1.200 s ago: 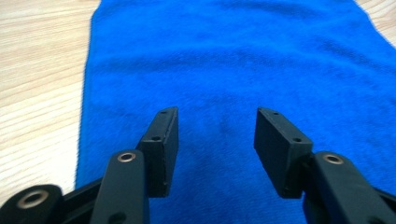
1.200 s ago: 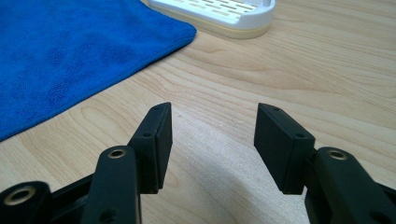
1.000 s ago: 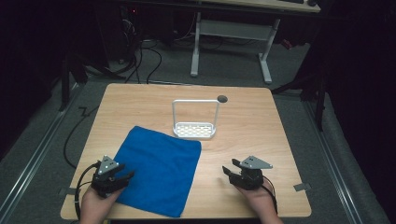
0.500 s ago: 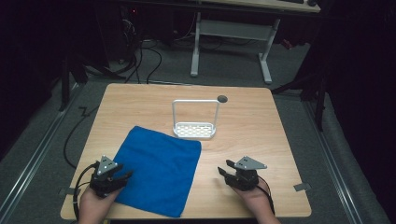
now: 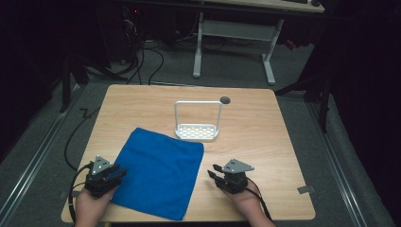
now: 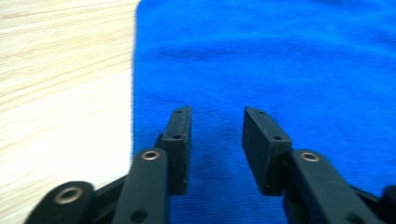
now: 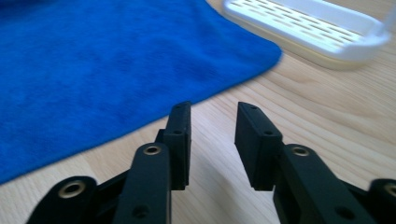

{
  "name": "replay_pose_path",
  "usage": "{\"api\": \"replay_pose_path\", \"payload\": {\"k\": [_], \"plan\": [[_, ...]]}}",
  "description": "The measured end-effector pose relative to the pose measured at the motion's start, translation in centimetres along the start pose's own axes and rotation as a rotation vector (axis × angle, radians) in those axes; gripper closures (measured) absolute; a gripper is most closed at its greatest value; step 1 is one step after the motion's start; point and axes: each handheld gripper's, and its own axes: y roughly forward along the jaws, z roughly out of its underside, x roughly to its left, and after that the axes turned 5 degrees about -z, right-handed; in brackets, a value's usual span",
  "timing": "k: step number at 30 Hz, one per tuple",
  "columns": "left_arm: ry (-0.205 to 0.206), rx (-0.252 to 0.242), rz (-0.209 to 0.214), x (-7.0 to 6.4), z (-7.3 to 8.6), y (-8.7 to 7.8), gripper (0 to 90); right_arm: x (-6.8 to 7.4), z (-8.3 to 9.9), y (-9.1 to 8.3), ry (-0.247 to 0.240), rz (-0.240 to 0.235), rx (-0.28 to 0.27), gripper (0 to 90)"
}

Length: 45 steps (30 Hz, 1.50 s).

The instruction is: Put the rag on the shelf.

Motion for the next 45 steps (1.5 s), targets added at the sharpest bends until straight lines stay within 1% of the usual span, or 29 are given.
{"api": "replay_pose_path", "payload": {"k": [2, 3, 4, 5, 6, 7, 9, 10, 11, 12, 13, 17, 19, 24, 25, 27, 28, 29, 30, 31, 33, 37, 40, 41, 42, 43, 45], "plan": [[-0.003, 0.012, -0.008, 0.3, 0.1, 0.2, 68.7, 0.6, -0.3, 0.5, -0.014, -0.019, -0.002, 72.6], [-0.010, 0.019, -0.007, 0.5, 0.2, 0.2, 71.3, 0.9, -0.5, 0.8, -0.022, -0.030, 0.002, 78.0], [-0.023, 0.027, 0.003, 0.7, 0.2, 0.3, 73.5, 1.3, -0.7, 1.1, -0.034, -0.038, 0.006, 85.7], [-0.034, 0.033, 0.018, 0.9, 0.4, 0.4, 77.5, 1.7, -0.8, 1.4, -0.043, -0.044, 0.025, 90.0], [-0.044, 0.039, 0.026, 1.1, 0.6, 0.5, 81.3, 2.0, -1.0, 1.7, -0.052, -0.061, 0.033, 90.0], [-0.043, 0.047, 0.024, 1.1, 0.7, 0.5, 84.0, 2.5, -1.3, 2.0, -0.067, -0.080, 0.040, 90.0], [-0.037, 0.065, 0.021, 1.1, 0.9, 0.6, 86.6, 3.2, -1.7, 2.3, -0.091, -0.096, 0.035, 90.0], [-0.037, 0.065, 0.021, 1.1, 0.9, 0.6, 87.3, 3.2, -1.7, 2.3, -0.091, -0.096, 0.035, 90.0], [-0.032, 0.064, 0.015, 1.1, 1.1, 0.4, 87.8, 3.7, -2.0, 2.9, -0.113, -0.098, 0.040, 90.0], [-0.030, 0.066, 0.012, 1.0, 1.1, 0.3, 87.9, 3.8, -2.0, 3.1, -0.115, -0.097, 0.045, 90.0], [-0.027, 0.064, 0.009, 1.0, 1.2, 0.2, 88.1, 3.8, -1.9, 3.6, -0.119, -0.094, 0.063, 90.0], [-0.022, 0.058, 0.012, 0.7, 1.6, -0.1, 88.2, 3.3, -1.9, 4.7, -0.118, -0.080, 0.101, 90.0], [-0.022, 0.054, 0.016, 0.6, 1.8, -0.3, 88.1, 3.3, -1.8, 4.9, -0.139, -0.060, 0.130, 90.0], [-0.008, 0.052, 0.036, 0.1, 2.0, -0.5, 88.1, 3.1, -1.7, 4.6, -0.155, -0.058, 0.141, 90.0], [0.008, 0.054, 0.057, -0.4, 2.0, -0.6, 88.1, 3.0, -1.6, 4.4, -0.152, -0.056, 0.145, 90.0], [0.030, 0.055, 0.076, -1.0, 2.0, -0.8, 88.1, 2.8, -1.4, 4.0, -0.154, -0.052, 0.146, 90.0], [0.036, 0.062, 0.095, -1.4, 2.1, -0.9, 88.1, 2.6, -1.3, 3.7, -0.149, -0.049, 0.153, 90.0], [0.049, 0.064, 0.101, -1.7, 2.0, -0.9, 88.1, 2.5, -1.1, 3.5, -0.141, -0.046, 0.155, 90.0], [0.058, 0.069, 0.117, -2.1, 2.0, -1.0, 88.1, 2.3, -0.9, 3.2, -0.135, -0.044, 0.156, 90.0], [0.075, 0.073, 0.123, -2.5, 1.9, -1.0, 88.1, 2.1, -0.8, 2.9, -0.129, -0.039, 0.159, 90.0], [0.092, 0.078, 0.150, -3.1, 1.8, -0.9, 88.1, 1.7, -0.3, 2.2, -0.118, -0.029, 0.159, 90.0], [0.129, 0.087, 0.223, -4.5, 1.2, -0.5, 87.9, 0.8, 0.5, 0.7, -0.085, -0.005, 0.170, 90.0], [0.160, 0.092, 0.266, -5.4, 0.8, -0.1, 87.6, -0.1, 1.1, -0.2, -0.055, 0.012, 0.166, 90.0], [0.167, 0.092, 0.276, -5.6, 0.7, 0.0, 87.3, -0.4, 1.3, -0.6, -0.050, 0.017, 0.166, 90.0], [0.167, 0.092, 0.276, -5.6, 0.7, 0.0, 87.4, -0.4, 1.3, -0.6, -0.050, 0.017, 0.166, 90.0], [0.184, 0.095, 0.311, -6.3, 0.5, 0.2, 87.3, -0.9, 1.7, -1.2, -0.037, 0.029, 0.166, 90.0], [0.196, 0.096, 0.331, -6.8, 0.3, 0.4, 87.3, -1.3, 1.9, -1.7, -0.030, 0.042, 0.171, 90.0]]}}
